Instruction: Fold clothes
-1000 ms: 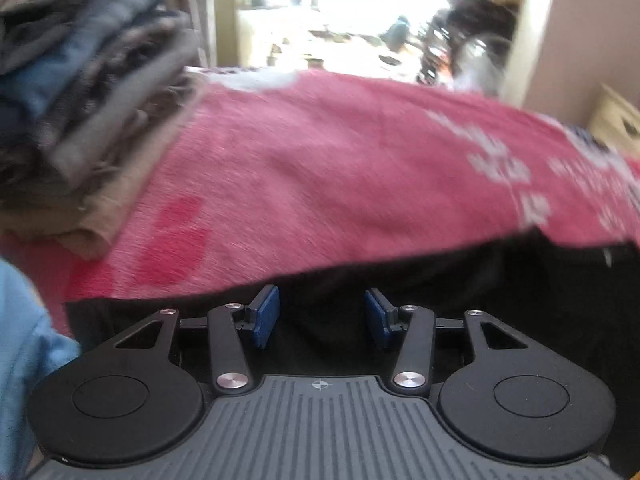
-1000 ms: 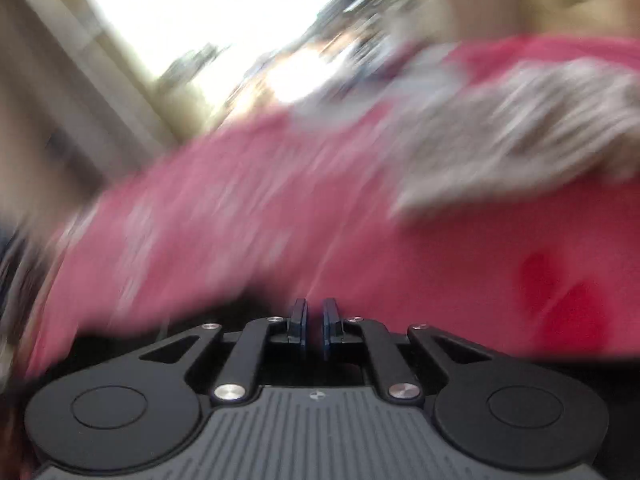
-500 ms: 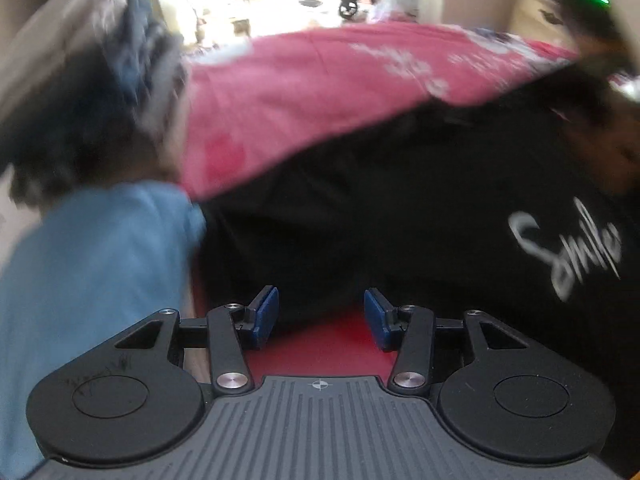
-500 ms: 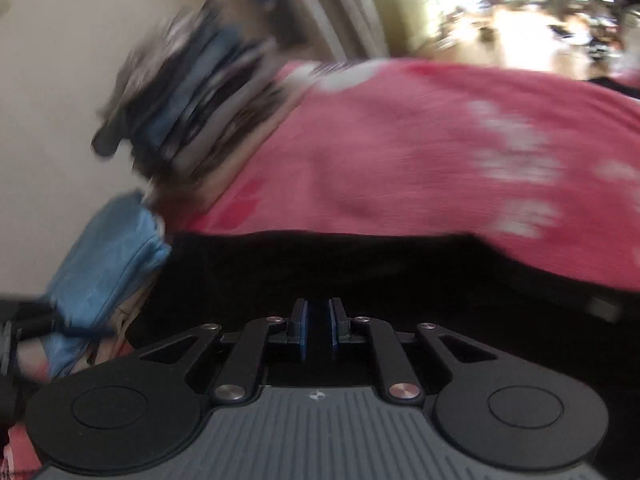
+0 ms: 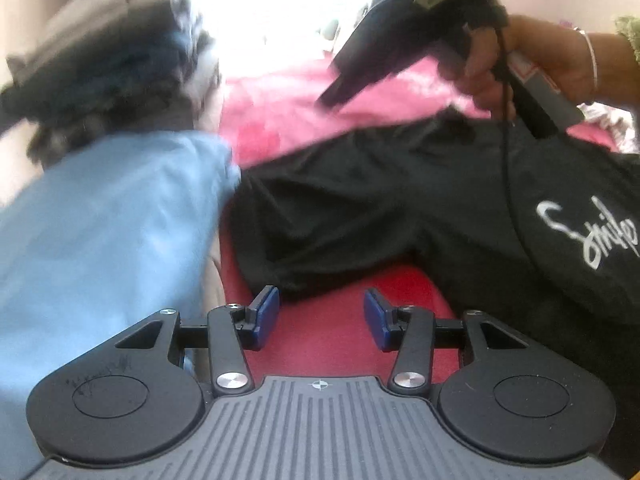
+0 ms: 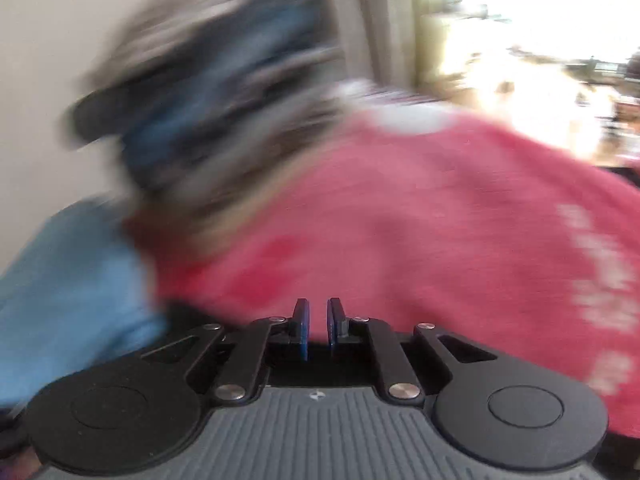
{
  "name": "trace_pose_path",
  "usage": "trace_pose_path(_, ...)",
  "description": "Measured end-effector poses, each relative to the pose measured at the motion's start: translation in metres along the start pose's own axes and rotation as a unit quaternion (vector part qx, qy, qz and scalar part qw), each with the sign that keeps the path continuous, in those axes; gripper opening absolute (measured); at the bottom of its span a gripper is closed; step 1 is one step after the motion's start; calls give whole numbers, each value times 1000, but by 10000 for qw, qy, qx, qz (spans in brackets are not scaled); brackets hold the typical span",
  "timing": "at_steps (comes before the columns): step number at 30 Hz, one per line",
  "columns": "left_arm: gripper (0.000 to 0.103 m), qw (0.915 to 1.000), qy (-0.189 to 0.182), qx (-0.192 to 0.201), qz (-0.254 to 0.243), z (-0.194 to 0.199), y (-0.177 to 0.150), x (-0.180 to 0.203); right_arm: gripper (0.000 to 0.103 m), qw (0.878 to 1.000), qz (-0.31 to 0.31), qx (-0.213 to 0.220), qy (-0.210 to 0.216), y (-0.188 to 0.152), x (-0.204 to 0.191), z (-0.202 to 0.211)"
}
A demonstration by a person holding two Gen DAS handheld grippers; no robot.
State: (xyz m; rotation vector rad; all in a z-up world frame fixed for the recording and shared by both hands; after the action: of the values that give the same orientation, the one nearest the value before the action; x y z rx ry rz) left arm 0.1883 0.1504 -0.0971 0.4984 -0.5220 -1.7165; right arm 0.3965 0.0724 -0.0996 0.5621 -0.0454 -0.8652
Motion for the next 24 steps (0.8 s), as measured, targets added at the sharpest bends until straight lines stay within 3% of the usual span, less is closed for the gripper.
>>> trace_pose_path(3, 47, 9996, 21, 251, -149, -1, 5, 4, 11, 9970, 508, -382, 438, -3, -41, -14)
trace_pose_path(5, 47, 10000, 51, 0, 9, -19, 5, 2, 11, 9959, 460, -521, 582, 1, -51, -37)
trace_pose_path(7, 47, 9993, 99, -287, 206, -33, 1, -2, 10, 9952, -44, -619, 754, 7, -47, -64)
trace_pose_path(8, 47, 9991, 108, -304, 272, -34, -1, -2, 4, 9945, -316, -588, 803, 11, -44, -75)
trace_pose_path(12, 47, 9990, 98, -348, 245, -27, -9, 2, 3, 9879, -1335, -31, 794, 33, -29, -82)
trace_pose_path(16, 47, 9991, 68, -340, 247, -26, -13, 2, 8, 9871, -1366, 359, 756, 39, -19, -47)
trace_pose_path(21, 47, 9990, 42, -373, 228, -25, -16, 2, 8, 9845, -857, -680, 1368, 17, -36, -37)
trace_pose_path(24, 47, 9990, 68, -406, 187, -22, -20, 2, 8, 9856, -479, -1033, 1250, 3, -59, -57)
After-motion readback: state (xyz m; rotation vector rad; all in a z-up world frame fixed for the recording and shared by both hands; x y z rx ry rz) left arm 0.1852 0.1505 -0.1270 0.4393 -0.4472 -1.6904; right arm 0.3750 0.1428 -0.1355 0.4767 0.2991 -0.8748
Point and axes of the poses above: each gripper's, at about its wrist camera, not at the fingertips, and z roughly against the way its jaws point, x to its right, y to its top, the point moved 6 cm from there along -z, roughly the way its jaws point, and after that the axes turned 9 degrees about -x, right-handed, at the moved point
